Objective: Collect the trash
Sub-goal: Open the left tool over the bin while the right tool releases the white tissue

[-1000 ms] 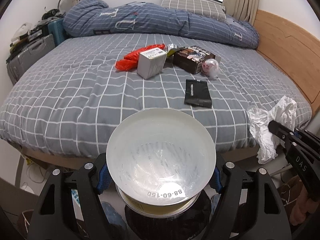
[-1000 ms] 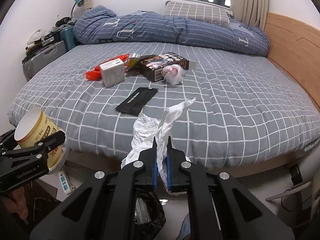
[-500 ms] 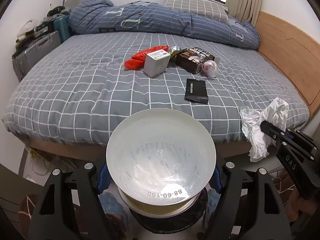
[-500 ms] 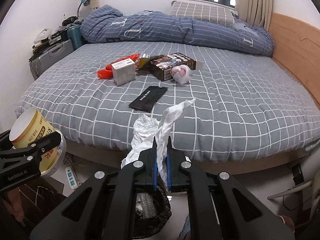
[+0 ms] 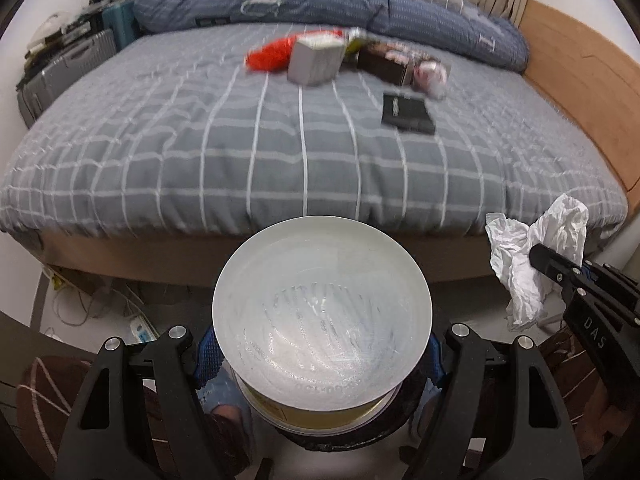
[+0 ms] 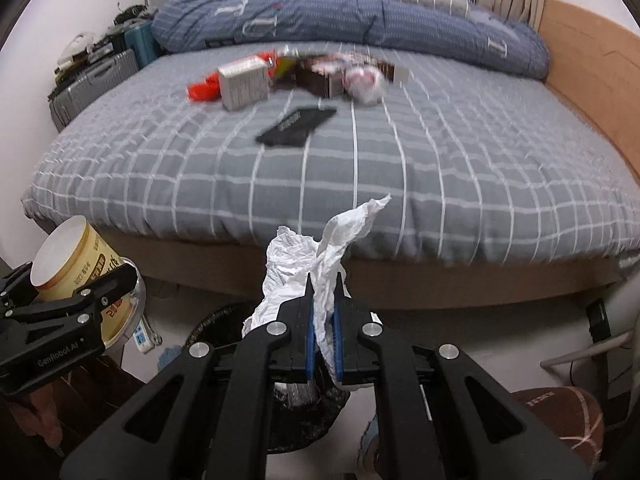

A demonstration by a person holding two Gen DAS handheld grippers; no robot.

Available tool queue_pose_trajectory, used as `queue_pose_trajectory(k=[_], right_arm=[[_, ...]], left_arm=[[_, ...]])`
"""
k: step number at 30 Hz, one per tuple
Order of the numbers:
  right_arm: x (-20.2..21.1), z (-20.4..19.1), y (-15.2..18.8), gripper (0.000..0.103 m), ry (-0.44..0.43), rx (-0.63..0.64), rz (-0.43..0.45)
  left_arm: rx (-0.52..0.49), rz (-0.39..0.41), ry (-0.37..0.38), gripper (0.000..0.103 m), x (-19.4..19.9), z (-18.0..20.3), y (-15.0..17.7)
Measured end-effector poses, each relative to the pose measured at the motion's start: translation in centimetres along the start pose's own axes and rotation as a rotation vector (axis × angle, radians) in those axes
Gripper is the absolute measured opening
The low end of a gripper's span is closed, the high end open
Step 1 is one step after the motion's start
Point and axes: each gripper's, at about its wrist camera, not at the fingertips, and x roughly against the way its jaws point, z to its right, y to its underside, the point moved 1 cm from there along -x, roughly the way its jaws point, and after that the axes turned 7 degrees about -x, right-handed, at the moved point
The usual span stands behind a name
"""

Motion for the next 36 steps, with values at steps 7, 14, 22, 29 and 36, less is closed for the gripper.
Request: queue_pose_trajectory(k=[7, 14, 22, 29, 36], right_arm=[[-4.5, 0.7, 1.2, 0.006, -0.014, 0.0, -0.1], [-6.3, 2.0, 1.6, 0.006, 0.018, 0.01, -0.131], [-6.9, 4.2, 2.0, 0.006, 0.033, -0.029, -0.162], [-7.4, 2.1, 1.5, 0.006, 0.001, 0.004, -0.169], [-7.2, -1.4, 0.8, 0.007, -0.029, 0.046, -0.166]], left_arm=[[-0.028, -0.066, -0.004, 0.073, -4.0, 0.3, 1.2], [-0.051, -0.102, 0.023, 0.073, -7.1, 1.6, 0.7], [-0.073, -0.129, 0.075, 0.075, -9.4, 3.6, 0.7], [-0.062, -0.123, 0.023, 0.093, -9.8, 2.4, 1.0], [-0.015, -0.107, -0.018, 0.097, -8.4, -1.1, 1.5]])
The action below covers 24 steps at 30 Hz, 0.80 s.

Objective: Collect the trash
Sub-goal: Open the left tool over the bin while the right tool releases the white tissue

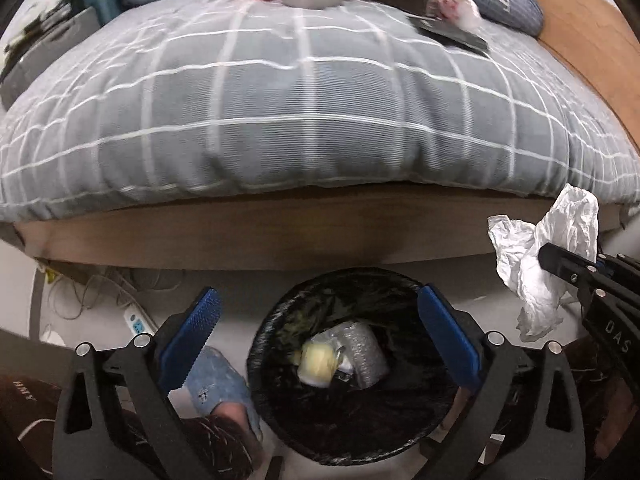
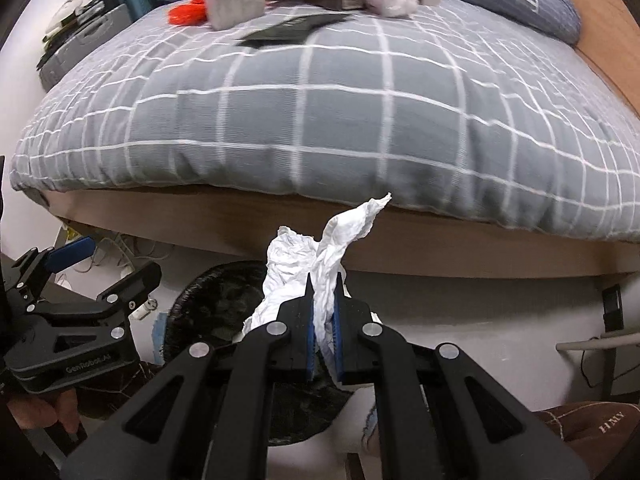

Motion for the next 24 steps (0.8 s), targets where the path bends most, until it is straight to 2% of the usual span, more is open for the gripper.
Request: queue_pose_trajectory(k=[8, 16, 17, 19, 21, 24], right_arm=[[0.1, -4.0, -0.1, 0.009, -0.037, 0.062, -0.007], [-1.4, -6.6, -0.1, 0.009, -0.055, 0.091, -0.057], [-1.5, -6.8, -0.1, 0.012, -0.053, 0.1, -0.059], [-1.8, -7.3, 0.0, 0.025, -0.035, 0.118, -0.059], [-1.8, -7.5, 0.0, 0.029, -0.039, 0.119, -0.055], [-1.7, -7.5, 0.0, 0.042, -0.025, 0.117, -0.041]], left_arm=[[0.049, 0.024, -0.046, 0.097, 2.3, -3.2, 0.4], [0.073, 0.023, -0.095, 0.097, 3.0, -5.9, 1.2], [0.079, 0.021, -0.099, 0.097, 3.0, -6.0, 1.3], [0.09, 0.025, -0.103, 0.097, 3.1, -6.4, 1.6], [0.089, 0.021, -0.108, 0.097, 3.1, -6.6, 1.7], [0.081, 0.028, -0.108, 0.097, 3.2, -6.5, 1.7]])
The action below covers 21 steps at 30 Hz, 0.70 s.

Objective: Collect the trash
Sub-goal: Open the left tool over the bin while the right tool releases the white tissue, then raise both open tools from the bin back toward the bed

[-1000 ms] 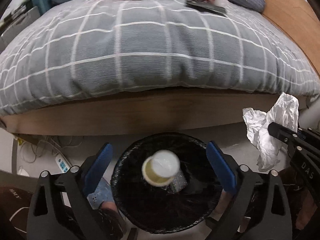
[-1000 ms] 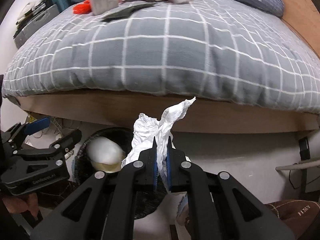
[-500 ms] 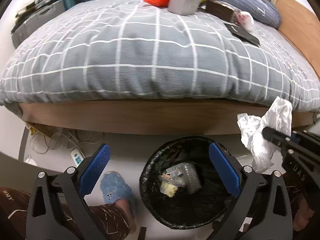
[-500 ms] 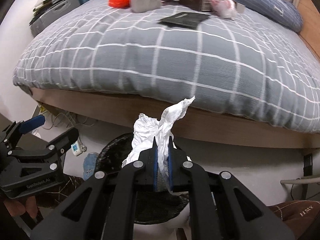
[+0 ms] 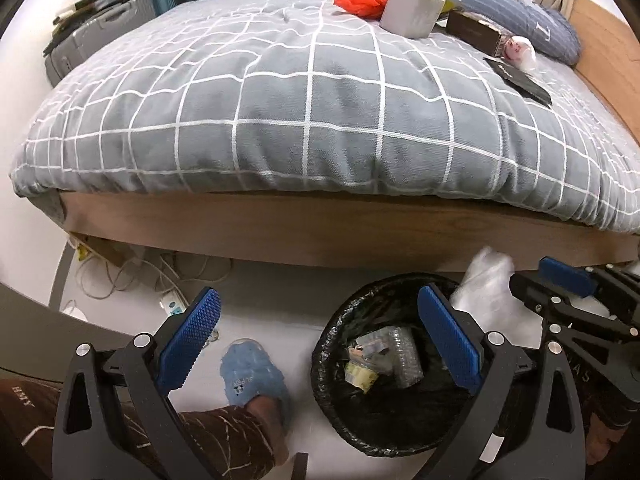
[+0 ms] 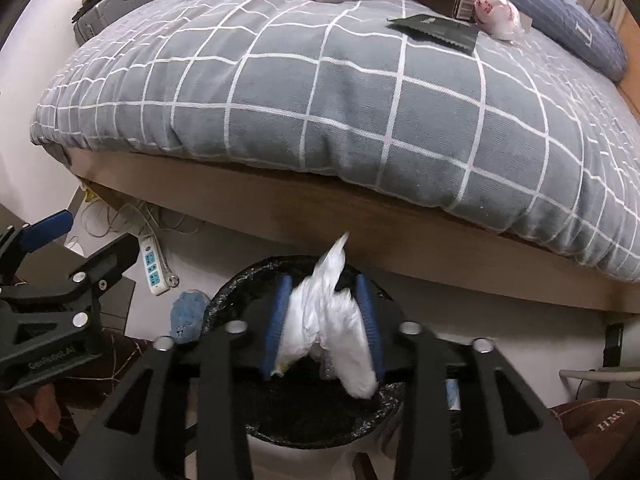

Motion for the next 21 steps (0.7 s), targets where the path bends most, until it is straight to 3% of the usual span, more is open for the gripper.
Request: queue_pose_trajectory(k=[4, 7, 13, 21], right_arm=[[0.5, 0.5, -0.2, 0.071, 0.031, -0.007, 0.044], [1.3, 1.1, -0.3, 0.082, 0.031, -0.028, 0.062], [2.6, 1.6, -0.7, 0.091, 0.056, -0.036, 0.101], [5.7, 2.1, -0.9, 0.095, 0.077, -0.045, 0.199]], left_arm=[[-0.002, 0.006, 0.011, 0.097, 0.1, 0.2, -0.1], [-0.005, 0.016, 0.012, 0.097, 0.4, 0.3, -0.2], [0.002, 0.041, 0.012, 0.097, 1.4, 0.2, -0.7], [0.005, 0.108, 0.027, 0.097, 4.2, 0.6, -1.9]])
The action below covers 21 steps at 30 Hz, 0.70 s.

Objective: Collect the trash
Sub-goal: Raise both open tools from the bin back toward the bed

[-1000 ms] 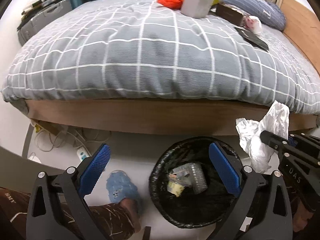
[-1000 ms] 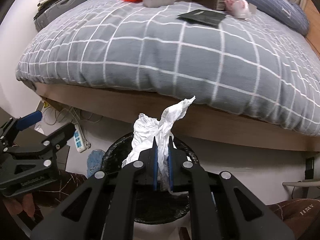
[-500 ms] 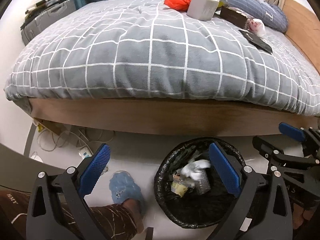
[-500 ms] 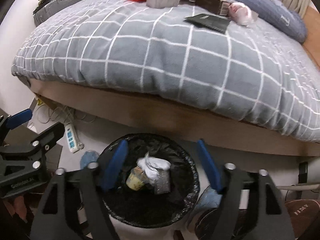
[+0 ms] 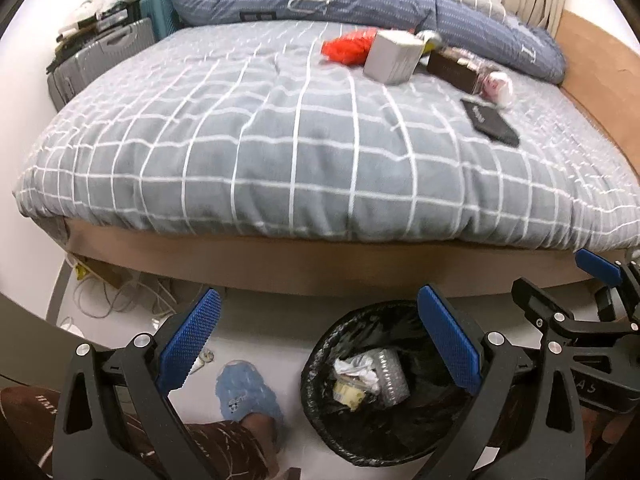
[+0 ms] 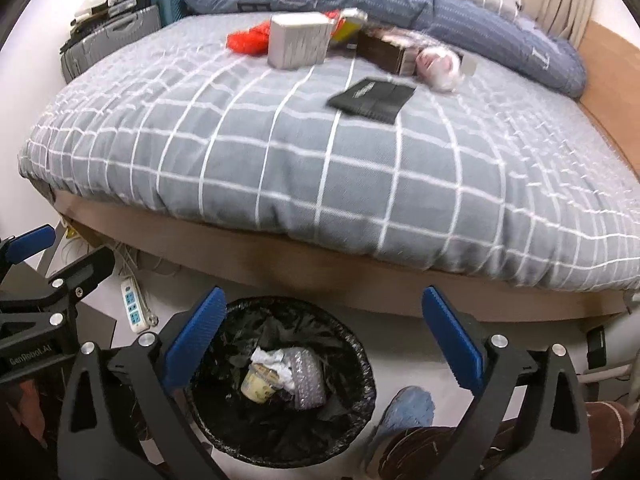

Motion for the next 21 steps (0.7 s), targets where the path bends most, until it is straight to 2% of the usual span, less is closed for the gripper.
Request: queue_pose_trajectory(k=[7, 11, 14, 21], right_arm=[[2.9, 1.2, -1.5, 0.095, 0.016, -0.025, 0.108], [3.7, 1.9, -2.7, 0.095, 0.027, -0.042, 0.164], [4.4, 2.8, -3.7, 0.095, 0.036, -0.073, 0.212], [3.1, 4.4, -7.3, 0.095, 0.044, -0.112, 0.226]], left_arm=[[-0.009, 0.053, 0.003, 0.097, 1.9, 0.6, -1.4], [-0.006, 0.063, 0.002, 0.097, 1.9, 0.7, -2.3], [0.012, 0.099, -0.007, 0.097, 2.1, 0.5, -3.8], [0.026, 0.166, -0.008, 0.097, 1.5, 0.2, -8.6]])
